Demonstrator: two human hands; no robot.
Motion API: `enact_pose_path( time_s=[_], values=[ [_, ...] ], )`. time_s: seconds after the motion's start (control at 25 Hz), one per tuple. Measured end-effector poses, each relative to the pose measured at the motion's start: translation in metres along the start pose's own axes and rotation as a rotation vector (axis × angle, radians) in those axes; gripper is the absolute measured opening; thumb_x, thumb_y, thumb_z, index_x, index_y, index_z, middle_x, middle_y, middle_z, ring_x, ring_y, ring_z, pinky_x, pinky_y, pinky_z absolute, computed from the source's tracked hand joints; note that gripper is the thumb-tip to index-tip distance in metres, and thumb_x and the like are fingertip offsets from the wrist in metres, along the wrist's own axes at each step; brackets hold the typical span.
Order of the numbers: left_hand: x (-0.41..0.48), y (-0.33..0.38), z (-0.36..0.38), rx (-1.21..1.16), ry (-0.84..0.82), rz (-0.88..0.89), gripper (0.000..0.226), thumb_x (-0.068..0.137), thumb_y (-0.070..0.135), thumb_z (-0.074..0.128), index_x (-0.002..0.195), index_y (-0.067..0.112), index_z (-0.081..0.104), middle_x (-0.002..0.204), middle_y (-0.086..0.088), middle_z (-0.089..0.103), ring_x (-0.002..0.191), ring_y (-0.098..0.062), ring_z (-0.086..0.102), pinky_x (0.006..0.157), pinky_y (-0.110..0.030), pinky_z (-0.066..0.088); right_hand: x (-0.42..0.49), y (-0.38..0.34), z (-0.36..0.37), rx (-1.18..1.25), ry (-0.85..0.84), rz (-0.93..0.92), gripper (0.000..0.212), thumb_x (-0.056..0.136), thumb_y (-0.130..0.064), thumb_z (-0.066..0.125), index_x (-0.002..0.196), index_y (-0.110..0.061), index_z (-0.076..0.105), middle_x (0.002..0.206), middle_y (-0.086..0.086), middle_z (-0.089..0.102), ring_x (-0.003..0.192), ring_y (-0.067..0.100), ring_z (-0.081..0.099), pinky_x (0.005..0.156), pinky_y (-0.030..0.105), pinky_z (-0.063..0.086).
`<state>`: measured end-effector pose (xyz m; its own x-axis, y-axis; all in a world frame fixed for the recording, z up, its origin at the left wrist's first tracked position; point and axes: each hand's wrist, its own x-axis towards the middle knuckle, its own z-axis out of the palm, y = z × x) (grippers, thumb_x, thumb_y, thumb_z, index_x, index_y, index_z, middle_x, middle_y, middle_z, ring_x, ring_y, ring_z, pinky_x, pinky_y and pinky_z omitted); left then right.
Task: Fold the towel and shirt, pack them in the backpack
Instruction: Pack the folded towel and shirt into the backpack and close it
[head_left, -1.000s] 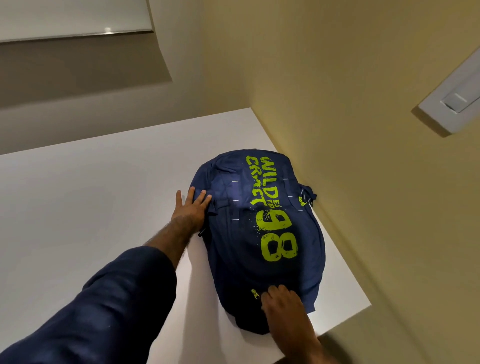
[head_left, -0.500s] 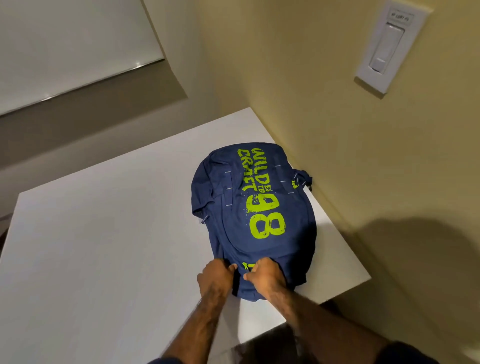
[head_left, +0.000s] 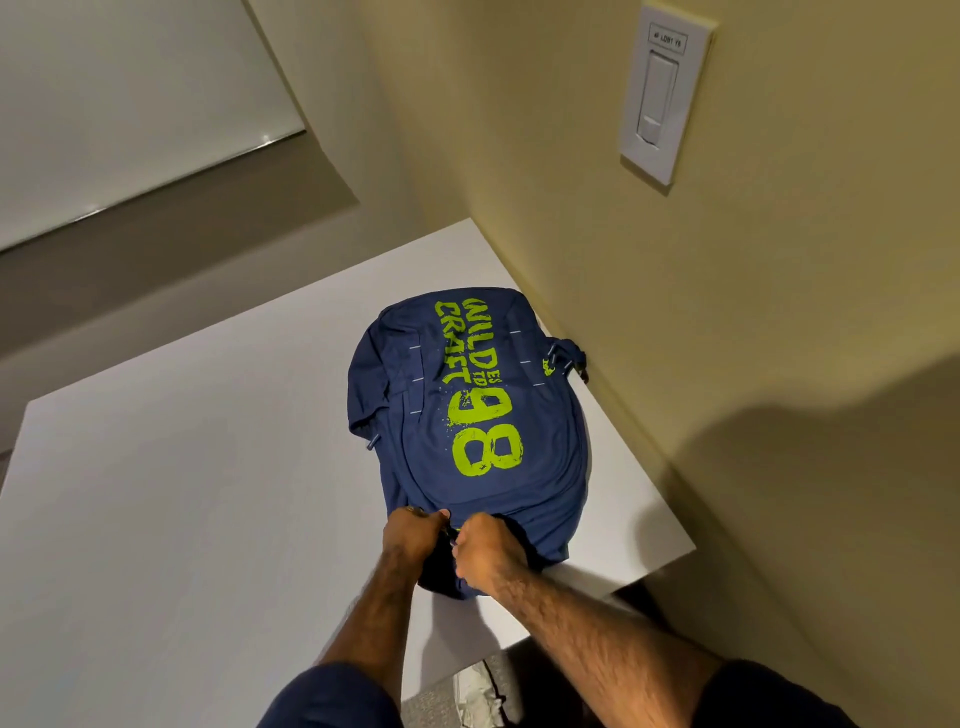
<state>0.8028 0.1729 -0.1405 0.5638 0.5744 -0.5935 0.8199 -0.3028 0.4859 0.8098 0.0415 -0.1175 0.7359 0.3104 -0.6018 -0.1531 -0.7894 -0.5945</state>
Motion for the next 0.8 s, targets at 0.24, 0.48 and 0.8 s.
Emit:
enact_pose_path(
  time_s=[0.24,0.48,0.8],
  values=[
    [-0.022,0.02,-0.006,0.208,0.221,0.019,0.022,0.085,0.036,0.06,0.094,0.018,0.07,0.123,-0.007,0.062,0.117,-0.033,0.057,0.111,-0.048,0.035,-0.004,0.013,-0.033,-0.414,0.261,-0.208,0.016,0.1,-0.019,0.056,0.11,-0.017,0.068,0.121,0.004,0.062,0.121,0.028,0.052,0.089,0.036,0.044],
    [-0.007,0.001,-0.035,0.568,0.289,0.116,0.04,0.101,0.041,0.047,0.13,0.023,0.068,0.167,-0.003,0.025,0.156,-0.027,0.008,0.121,-0.062,0.004,0.009,0.069,-0.096,-0.59,0.528,-0.294,0.036,0.039,-0.002,0.089,0.062,-0.019,0.067,0.079,0.007,0.06,0.072,0.032,0.06,0.057,0.044,0.05],
    [-0.037,0.019,0.019,0.635,0.408,0.849,0.088,0.1,0.065,0.042,0.163,0.01,0.015,0.172,-0.008,-0.004,0.158,-0.027,-0.002,0.126,-0.052,-0.007,0.024,0.095,-0.125,-0.587,0.385,-0.596,0.013,0.093,-0.009,0.061,0.09,-0.021,0.059,0.169,0.003,0.013,0.157,0.026,0.002,0.125,0.045,0.014]
  ],
)
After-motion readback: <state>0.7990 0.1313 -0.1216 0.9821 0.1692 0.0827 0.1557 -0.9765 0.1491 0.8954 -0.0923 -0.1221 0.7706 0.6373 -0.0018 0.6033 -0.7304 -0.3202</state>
